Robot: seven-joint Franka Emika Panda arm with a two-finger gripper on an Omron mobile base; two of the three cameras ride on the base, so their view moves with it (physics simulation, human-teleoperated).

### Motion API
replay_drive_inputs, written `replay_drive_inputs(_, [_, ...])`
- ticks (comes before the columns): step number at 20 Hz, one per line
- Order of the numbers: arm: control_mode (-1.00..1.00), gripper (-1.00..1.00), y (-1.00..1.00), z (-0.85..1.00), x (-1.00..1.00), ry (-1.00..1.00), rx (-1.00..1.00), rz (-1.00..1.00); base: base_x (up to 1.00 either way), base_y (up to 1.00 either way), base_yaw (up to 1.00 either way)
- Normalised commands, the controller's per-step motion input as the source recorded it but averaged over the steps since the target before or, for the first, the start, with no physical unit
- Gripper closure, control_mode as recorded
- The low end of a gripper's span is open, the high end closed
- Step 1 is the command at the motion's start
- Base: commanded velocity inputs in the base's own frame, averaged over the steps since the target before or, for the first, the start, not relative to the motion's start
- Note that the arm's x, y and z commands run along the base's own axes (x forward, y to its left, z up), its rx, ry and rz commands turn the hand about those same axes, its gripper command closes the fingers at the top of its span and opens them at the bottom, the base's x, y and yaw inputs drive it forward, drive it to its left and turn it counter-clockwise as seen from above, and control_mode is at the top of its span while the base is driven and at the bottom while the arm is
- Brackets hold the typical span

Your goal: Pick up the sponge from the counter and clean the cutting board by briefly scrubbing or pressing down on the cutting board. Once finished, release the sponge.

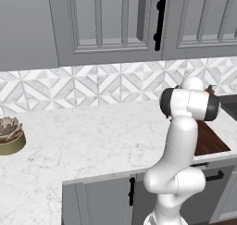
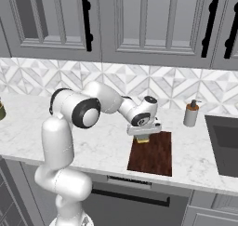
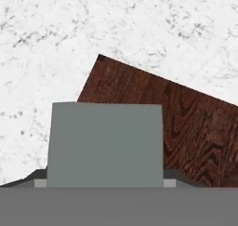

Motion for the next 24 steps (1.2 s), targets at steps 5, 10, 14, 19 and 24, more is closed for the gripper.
replay_drive_inputs(5, [-1.00, 1.00, -0.05, 0.00, -0.26, 0.00, -0.03, 0.20, 0.00, 0.00, 0.00])
replay_drive_inputs(10, [-1.00, 1.00, -0.08, 0.00, -0.66, 0.00, 0.00, 0.19, 0.00, 0.00, 0.00])
replay_drive_inputs(14, [-1.00, 1.00, -0.07, 0.00, -0.73, 0.00, 0.00, 0.20, 0.00, 0.00, 0.00])
replay_drive_inputs(19, [-1.00, 1.00, -0.01, -0.03, -0.59, 0.00, 0.00, 0.27, 0.00, 0.00, 0.00])
replay_drive_inputs(24, [-1.00, 1.00, 0.00, -0.07, -0.51, 0.00, 0.00, 0.34, 0.00, 0.00, 0.00])
